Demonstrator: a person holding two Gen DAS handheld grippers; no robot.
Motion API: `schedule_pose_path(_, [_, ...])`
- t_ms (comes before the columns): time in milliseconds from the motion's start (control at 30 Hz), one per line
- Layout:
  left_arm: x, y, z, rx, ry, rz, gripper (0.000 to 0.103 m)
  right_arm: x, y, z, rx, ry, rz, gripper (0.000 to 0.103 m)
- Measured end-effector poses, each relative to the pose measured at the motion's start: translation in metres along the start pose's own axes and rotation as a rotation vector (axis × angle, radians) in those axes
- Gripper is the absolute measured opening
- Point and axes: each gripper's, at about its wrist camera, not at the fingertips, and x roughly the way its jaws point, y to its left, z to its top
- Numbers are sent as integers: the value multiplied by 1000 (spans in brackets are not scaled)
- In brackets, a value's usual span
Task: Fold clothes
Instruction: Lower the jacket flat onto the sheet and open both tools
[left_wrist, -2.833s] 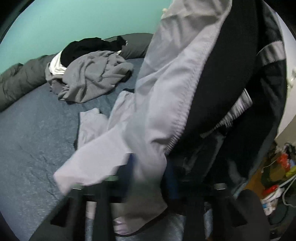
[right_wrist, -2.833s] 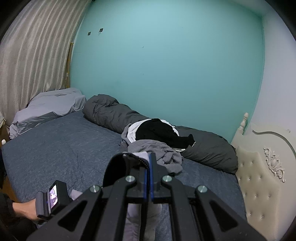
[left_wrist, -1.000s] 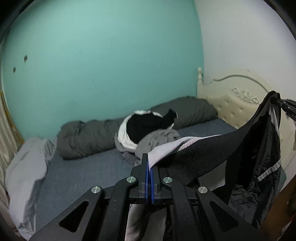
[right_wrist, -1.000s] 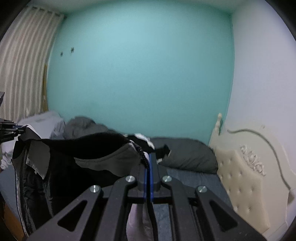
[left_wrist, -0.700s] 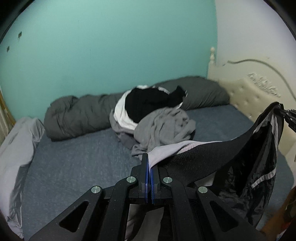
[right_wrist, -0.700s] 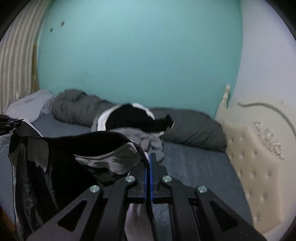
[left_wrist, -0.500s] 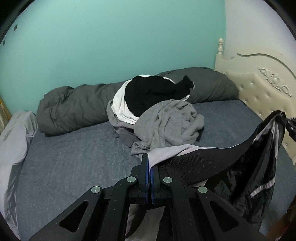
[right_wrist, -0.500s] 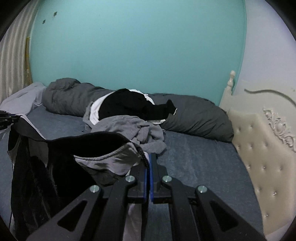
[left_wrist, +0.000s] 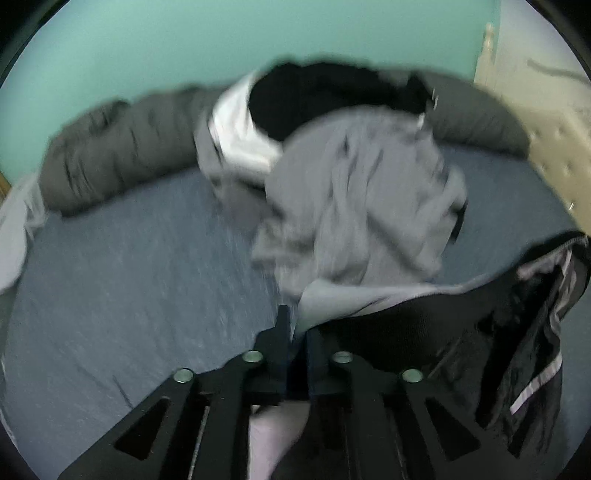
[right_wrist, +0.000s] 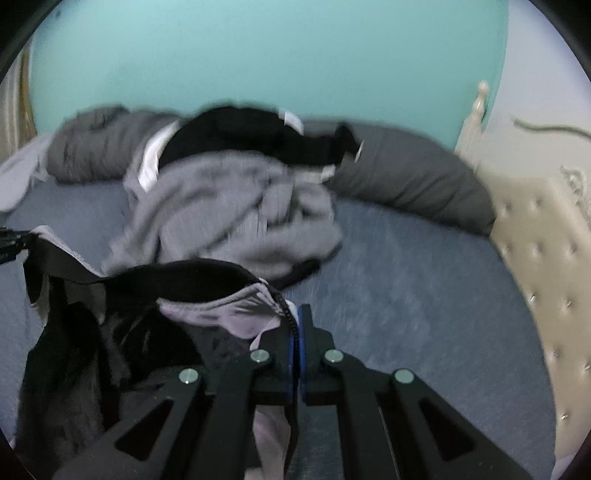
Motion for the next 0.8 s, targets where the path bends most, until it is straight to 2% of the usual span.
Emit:
schedule_pose_path(100, [39, 1, -24, -20, 68, -45, 48, 48, 14, -21, -15, 85, 2, 2])
schedule_pose_path(167, [54, 2, -39, -19, 87, -56, 54, 77, 24, -38, -7, 157, 58, 5])
schedule_pose_path(267, [54, 7, -59, -7, 78, -92, 54, 96, 37, -58, -6, 209, 123, 7])
schedule_pose_path(300, [48, 12, -63, -10, 65, -97, 56, 96, 38, -62, -4, 212, 143, 11])
schedule_pose_path(333, [41, 18, -68, -18, 49, -107, 58, 96, 40, -66, -1, 215, 163, 19])
schedule_pose_path(400, [21, 36, -82, -51, 15, -128, 67, 96, 43, -75, 5, 221, 202, 29])
schedule_pose_path(467, [4, 55, -94, -83, -4, -150, 70, 75, 29, -76, 64, 160, 240, 49])
schedule_pose_path(567, [-24, 87, -124, -109, -21, -137, 72, 44, 2, -79, 165, 82, 291, 53])
schedule_pose_path(800, [-39, 130, -202, -131, 51, -114, 72, 5, -48, -146, 289, 126, 312, 53])
